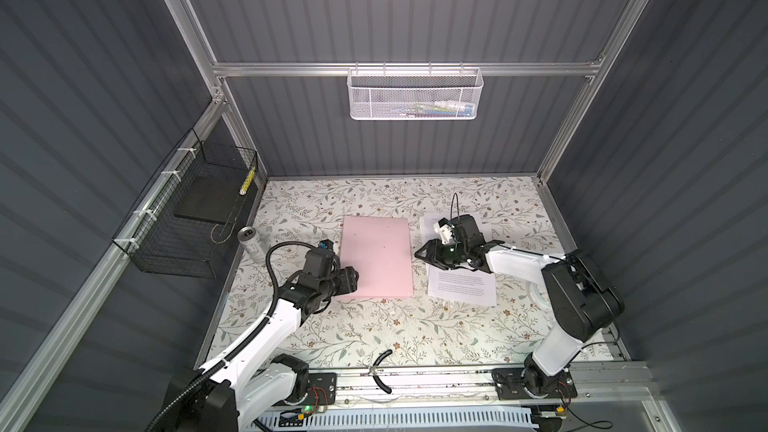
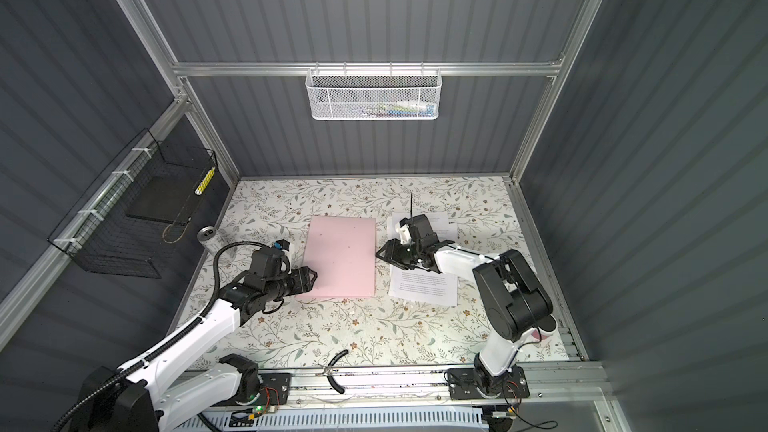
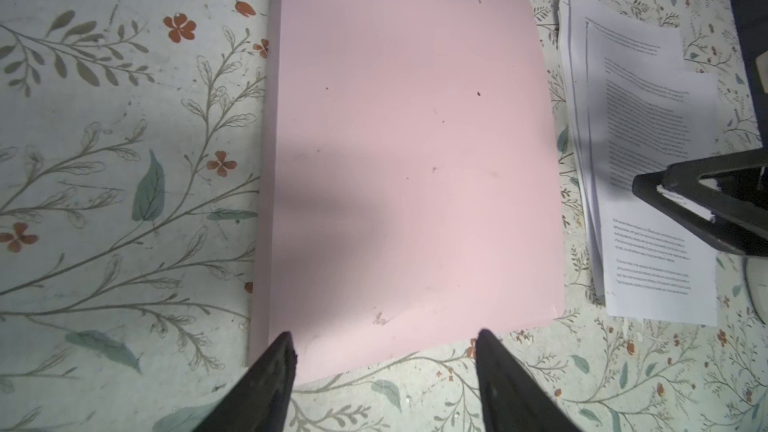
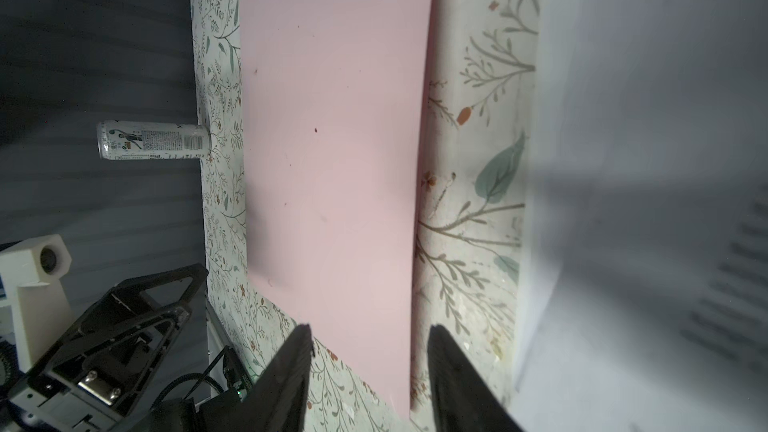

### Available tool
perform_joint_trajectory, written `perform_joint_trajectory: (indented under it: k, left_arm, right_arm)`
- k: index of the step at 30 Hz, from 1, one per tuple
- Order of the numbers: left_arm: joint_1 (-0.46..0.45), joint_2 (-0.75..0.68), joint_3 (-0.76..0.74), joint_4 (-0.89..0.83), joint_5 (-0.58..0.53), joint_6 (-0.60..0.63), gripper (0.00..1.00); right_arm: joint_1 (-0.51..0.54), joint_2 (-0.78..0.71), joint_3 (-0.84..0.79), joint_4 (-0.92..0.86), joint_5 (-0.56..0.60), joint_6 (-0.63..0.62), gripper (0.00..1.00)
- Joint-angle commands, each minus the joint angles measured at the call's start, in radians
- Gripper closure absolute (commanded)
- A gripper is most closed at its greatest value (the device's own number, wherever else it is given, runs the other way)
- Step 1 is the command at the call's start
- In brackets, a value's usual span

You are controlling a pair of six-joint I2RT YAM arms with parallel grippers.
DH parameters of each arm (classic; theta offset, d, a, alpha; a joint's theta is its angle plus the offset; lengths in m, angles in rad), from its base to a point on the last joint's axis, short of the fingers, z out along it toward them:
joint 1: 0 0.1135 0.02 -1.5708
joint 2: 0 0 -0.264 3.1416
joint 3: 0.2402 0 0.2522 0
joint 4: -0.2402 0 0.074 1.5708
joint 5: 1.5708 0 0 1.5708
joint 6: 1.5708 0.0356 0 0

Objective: Put the files into the folder
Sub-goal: 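Reach left gripper to pink folder's near edge while right reaches far edge, then pinch the folder's top cover with right gripper while left holds folder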

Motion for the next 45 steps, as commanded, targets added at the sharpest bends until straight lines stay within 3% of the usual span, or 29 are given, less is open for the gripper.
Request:
perform_joint_trajectory:
  k: [1, 17, 24, 45]
  left_arm:
    - [0.0, 0.03, -0.016, 0.073, -0.024, 0.003, 0.31]
    - [0.0, 0.133, -0.016, 0.153, -0.13, 0.011, 0.25]
    - [0.0, 0.183, -0.017, 0.191, -0.123, -0.001, 0.24]
    - [0.0, 0.206, -0.031, 0.238, -0.063, 0.022, 0.23]
  right_arm:
    - [0.013, 0.049, 0.055, 0.033, -0.039, 0.009, 0.52]
    - [0.023, 0.203, 0.127, 0.041, -0.051, 0.019, 0.51]
    - [0.033, 0.234, 0.136, 0.064, -0.078, 0.034, 0.51]
    - [0.07, 0.143, 0.152, 0.098, -0.163, 0.057, 0.58]
